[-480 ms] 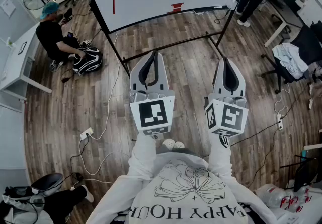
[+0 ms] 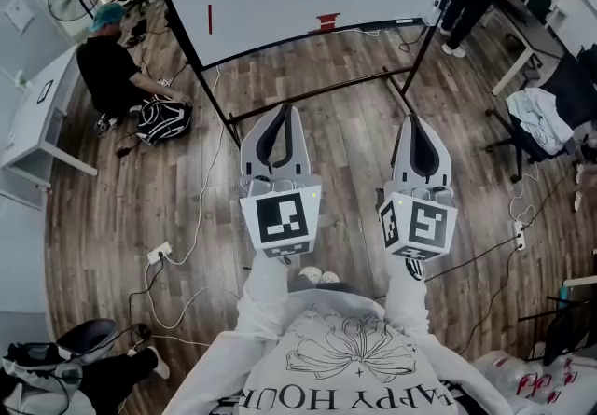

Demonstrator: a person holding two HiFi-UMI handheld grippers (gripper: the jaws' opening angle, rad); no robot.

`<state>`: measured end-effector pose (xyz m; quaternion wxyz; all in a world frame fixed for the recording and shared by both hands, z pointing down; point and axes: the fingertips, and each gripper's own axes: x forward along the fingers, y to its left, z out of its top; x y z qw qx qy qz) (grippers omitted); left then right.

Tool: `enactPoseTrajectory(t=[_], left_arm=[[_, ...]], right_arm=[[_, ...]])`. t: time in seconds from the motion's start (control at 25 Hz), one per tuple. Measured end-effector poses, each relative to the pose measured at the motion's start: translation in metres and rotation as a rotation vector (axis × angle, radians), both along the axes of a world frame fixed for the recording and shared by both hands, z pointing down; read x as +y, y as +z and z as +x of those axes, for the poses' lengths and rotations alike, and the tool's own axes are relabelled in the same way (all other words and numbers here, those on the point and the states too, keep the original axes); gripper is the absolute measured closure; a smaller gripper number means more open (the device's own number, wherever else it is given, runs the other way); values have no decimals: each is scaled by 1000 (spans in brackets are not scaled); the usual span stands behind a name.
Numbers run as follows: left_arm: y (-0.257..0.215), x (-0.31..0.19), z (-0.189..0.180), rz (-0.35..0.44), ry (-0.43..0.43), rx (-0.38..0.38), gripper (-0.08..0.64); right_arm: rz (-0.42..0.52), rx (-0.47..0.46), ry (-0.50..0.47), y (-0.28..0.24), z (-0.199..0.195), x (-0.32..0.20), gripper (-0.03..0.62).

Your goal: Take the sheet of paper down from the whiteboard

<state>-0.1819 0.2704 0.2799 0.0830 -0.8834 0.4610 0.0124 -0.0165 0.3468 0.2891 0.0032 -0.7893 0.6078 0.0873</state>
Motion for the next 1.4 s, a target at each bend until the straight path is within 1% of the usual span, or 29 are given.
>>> enactPoseTrajectory(t=[0.36, 0.52, 0.64, 0.8, 0.96, 1.16, 1.4], left_arm=[[16, 0, 13, -23, -56, -7, 554], [20, -11, 22, -39, -74, -11, 554], [23, -30, 33, -45, -81, -18, 554], [28, -64, 46, -44, -79, -16, 554], [28, -110, 64, -37, -73, -8, 554], [19, -183, 91, -27, -64, 0, 554], [-3, -273, 110, 2, -59, 26, 554]], right_arm=[[-14, 4, -34, 13, 22, -2, 589], [-20, -7, -47, 17, 32, -15, 589], [-25, -11, -55, 21, 42, -36, 589], [-28, -10, -58, 28, 54, -70, 589], [-22, 1, -64, 27, 67, -116, 589], [-3, 14, -69, 15, 89, -189, 589], [34, 31, -78, -8, 104, -279, 589]])
